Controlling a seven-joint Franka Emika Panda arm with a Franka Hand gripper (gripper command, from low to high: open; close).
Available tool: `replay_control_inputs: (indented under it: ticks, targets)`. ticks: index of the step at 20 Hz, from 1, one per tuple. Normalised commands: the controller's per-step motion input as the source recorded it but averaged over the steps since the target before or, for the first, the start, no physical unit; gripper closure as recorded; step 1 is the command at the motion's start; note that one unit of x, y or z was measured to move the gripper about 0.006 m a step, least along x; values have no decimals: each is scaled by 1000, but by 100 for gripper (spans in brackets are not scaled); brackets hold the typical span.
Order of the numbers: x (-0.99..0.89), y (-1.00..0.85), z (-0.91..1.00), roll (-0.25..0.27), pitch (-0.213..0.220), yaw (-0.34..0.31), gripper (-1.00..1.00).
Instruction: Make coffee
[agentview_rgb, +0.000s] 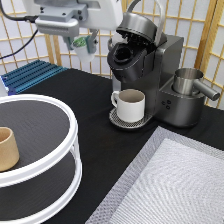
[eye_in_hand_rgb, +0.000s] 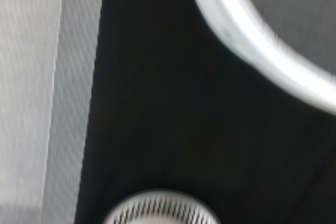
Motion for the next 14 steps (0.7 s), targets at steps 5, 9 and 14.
replay_control_inputs:
  ticks: [5, 9, 14]
  targets:
    - [257, 571, 579, 220, 20, -37, 100]
    - [354, 213, 279, 161, 4, -63, 100]
    - [159, 381, 76, 97, 27, -86, 100]
